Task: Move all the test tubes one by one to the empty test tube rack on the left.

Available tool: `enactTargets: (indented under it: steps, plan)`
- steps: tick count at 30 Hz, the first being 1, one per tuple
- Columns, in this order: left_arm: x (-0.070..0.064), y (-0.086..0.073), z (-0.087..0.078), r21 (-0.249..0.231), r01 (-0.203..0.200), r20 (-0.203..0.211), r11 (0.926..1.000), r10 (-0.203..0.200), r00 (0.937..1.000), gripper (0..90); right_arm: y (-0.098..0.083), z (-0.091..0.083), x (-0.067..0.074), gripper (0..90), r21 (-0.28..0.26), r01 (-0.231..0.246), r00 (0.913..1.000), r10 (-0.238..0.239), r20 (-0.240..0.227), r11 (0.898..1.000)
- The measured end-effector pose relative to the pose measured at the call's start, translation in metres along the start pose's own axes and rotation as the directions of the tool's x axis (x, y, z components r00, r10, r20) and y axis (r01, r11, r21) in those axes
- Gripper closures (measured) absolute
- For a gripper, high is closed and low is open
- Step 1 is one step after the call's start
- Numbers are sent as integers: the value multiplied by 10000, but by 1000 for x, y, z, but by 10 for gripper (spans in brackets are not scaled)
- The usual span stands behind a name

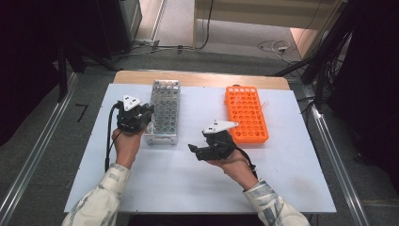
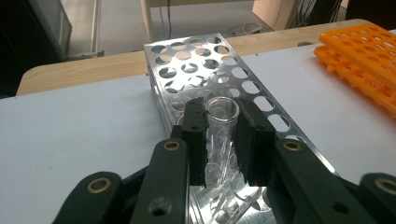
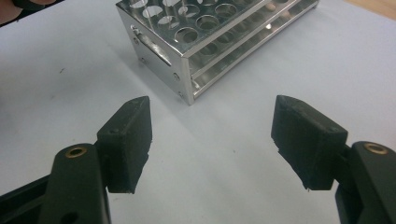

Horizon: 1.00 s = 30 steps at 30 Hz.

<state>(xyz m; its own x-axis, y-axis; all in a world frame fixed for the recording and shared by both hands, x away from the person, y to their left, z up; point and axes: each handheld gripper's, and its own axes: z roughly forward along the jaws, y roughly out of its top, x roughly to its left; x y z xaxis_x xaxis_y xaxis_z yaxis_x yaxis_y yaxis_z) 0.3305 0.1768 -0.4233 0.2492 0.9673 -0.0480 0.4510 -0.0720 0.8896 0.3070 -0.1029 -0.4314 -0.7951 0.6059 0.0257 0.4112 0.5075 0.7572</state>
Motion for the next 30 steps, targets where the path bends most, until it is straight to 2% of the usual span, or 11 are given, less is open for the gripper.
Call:
enactTargets:
  steps: [11, 15, 20, 23, 27, 30]
  plan:
    - [-3, 1, -3, -66, 92, 131, 9999, -91, 9999, 702, 0, 0, -1, 276, -28, -44, 10000, 44, 2, 10000]
    - [-2, 1, -6, -184, 296, 206, 9994, -292, 9994, 662, 0, -2, -2, 276, -90, -58, 9999, 59, 103, 9999]
    - [0, -1, -12, -383, 752, 354, 9964, -738, 9966, 528, -1, -4, -8, 277, -129, -158, 9995, 162, 274, 9998]
    - [1, -4, -13, -391, 1012, 515, 9941, -991, 9937, 403, -3, -6, -14, 277, -101, -267, 9988, 271, 407, 9996]
    - [1, -7, -16, -463, 1097, 467, 9929, -1076, 9931, 313, -5, -9, -24, 277, -184, -478, 9965, 489, 677, 9987]
    - [-1, -8, -20, -580, 1042, 520, 9929, -1012, 9935, 292, -6, -14, -33, 278, -257, -628, 9940, 648, 885, 9977]
